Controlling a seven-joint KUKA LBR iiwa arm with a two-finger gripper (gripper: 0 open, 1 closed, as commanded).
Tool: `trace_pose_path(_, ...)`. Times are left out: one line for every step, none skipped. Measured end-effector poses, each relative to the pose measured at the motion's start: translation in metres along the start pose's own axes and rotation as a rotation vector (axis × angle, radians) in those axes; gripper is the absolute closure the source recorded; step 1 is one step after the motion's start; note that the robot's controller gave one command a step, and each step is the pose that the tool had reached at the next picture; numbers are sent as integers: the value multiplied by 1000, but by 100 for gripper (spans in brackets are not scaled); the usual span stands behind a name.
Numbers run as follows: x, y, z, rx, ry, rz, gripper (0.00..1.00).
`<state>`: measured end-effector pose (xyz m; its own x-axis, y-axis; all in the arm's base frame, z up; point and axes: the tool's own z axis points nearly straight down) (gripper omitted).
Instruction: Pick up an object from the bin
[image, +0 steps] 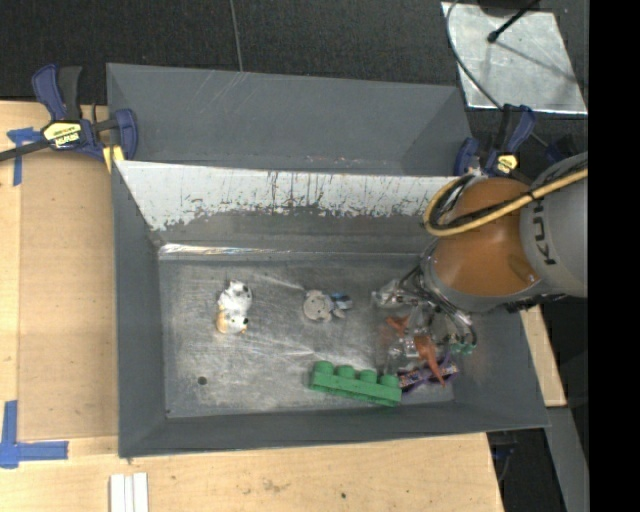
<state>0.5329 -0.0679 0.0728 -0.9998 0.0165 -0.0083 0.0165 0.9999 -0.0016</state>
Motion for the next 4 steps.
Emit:
trace_pose_path(8,-16,-1,-4,-3,-89,0)
trace_pose_path(28,-51,-5,-5,-4,-327,0)
trace_pose_path(38,-31,-6,-2,2,-274,0)
trace_pose_path(12,-30,-2,-2,-14,88,100)
